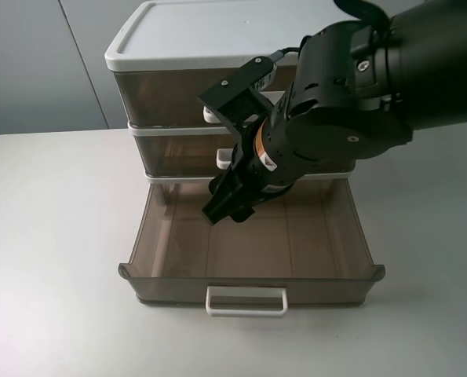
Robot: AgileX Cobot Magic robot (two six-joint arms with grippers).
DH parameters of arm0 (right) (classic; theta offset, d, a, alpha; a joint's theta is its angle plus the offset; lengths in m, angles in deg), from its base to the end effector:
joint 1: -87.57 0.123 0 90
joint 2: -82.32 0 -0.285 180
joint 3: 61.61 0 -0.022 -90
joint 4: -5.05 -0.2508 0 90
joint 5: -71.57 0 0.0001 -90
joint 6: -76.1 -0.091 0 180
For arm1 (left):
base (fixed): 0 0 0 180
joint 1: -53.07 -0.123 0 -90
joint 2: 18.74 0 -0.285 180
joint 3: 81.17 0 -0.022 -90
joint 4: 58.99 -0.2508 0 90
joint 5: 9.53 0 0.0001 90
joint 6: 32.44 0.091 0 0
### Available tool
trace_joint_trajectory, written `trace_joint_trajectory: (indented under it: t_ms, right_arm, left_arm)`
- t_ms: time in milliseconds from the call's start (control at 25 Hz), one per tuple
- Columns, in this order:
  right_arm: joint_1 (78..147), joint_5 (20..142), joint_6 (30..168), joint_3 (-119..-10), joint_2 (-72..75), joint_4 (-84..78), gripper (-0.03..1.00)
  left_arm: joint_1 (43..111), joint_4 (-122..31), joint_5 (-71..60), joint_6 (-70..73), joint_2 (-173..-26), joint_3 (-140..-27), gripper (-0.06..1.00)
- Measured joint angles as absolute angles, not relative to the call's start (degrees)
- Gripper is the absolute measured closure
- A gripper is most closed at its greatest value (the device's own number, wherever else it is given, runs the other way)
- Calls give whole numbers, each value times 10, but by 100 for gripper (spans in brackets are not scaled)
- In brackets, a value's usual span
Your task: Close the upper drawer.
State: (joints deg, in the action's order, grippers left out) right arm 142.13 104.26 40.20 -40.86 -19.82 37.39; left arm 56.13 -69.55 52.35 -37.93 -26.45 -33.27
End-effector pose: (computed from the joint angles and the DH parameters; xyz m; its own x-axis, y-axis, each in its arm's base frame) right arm 0.2094 0.2488 0.2074 -0.5997 -0.6171 -0.5095 -0.6236 0.7593 -0.1857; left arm -0.0072 0.0151 0.2801 -0.4538 0.0162 -0.8909 -0.0947 0.9933 0.0663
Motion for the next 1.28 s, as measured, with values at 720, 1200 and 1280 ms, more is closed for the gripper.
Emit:
trace_joint_trajectory:
  t_ms: [720, 1200, 1280]
  right_arm:
    - [1382, 1238, 671, -409, -12, 83, 46]
    - [951, 1392, 800, -409, 144, 13, 46]
    - [892, 1405, 814, -409, 176, 13, 46]
  left_arm:
    - [561, -695, 524, -379, -264, -333, 20]
    - [561, -695, 524, -379, -264, -333, 20]
    - [561, -695, 524, -379, -264, -333, 20]
